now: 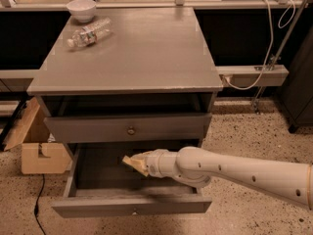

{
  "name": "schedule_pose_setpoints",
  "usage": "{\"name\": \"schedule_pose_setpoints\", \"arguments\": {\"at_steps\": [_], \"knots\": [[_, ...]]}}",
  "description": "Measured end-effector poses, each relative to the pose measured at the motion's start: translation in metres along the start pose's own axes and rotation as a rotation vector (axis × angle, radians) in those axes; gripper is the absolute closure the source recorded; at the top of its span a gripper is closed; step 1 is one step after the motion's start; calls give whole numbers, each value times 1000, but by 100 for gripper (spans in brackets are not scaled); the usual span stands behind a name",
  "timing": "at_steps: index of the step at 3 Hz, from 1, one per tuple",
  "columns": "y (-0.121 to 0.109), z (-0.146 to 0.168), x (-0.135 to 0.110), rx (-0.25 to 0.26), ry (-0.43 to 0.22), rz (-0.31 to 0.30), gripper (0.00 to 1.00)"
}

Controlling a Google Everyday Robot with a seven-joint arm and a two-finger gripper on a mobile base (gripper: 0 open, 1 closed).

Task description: Place sponge into middle drawer

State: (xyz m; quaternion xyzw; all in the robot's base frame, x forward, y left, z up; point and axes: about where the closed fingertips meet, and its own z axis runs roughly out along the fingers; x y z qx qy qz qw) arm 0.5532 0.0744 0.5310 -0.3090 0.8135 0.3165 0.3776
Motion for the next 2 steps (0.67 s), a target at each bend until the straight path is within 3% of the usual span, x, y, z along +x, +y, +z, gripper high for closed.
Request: {"name": "schedule_pose_setpoints", "arguments": {"at_steps": [2], "knots": [[0, 0, 0, 0, 0, 0, 16]]}}
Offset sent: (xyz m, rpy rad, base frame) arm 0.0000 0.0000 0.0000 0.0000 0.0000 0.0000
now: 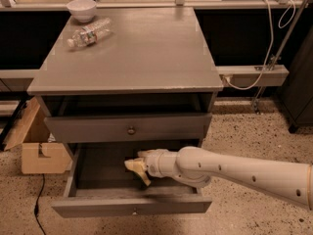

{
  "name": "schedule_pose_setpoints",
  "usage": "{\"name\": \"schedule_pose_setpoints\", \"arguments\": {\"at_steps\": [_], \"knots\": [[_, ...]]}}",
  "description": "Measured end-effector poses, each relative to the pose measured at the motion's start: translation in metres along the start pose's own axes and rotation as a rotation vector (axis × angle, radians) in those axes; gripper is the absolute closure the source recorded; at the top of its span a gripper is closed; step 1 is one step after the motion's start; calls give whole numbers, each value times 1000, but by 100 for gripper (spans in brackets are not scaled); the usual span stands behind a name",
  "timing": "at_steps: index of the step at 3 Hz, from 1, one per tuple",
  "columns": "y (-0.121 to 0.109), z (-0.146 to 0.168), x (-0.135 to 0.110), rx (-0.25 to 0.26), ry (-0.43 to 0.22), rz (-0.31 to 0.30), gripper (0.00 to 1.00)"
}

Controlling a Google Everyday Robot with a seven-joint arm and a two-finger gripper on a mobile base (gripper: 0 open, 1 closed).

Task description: Place sponge into middle drawer

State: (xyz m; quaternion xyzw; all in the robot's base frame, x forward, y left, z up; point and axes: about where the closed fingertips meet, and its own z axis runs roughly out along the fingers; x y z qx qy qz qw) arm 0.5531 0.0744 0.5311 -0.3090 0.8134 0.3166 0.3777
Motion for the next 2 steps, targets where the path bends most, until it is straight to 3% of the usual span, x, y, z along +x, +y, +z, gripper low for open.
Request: {"name": "schedule_pose_setpoints", "arguments": {"at_steps": [1, 2], "knots": [[5, -29, -19, 2, -38, -13, 0], [3, -71, -43, 35, -98, -8, 0]]}}
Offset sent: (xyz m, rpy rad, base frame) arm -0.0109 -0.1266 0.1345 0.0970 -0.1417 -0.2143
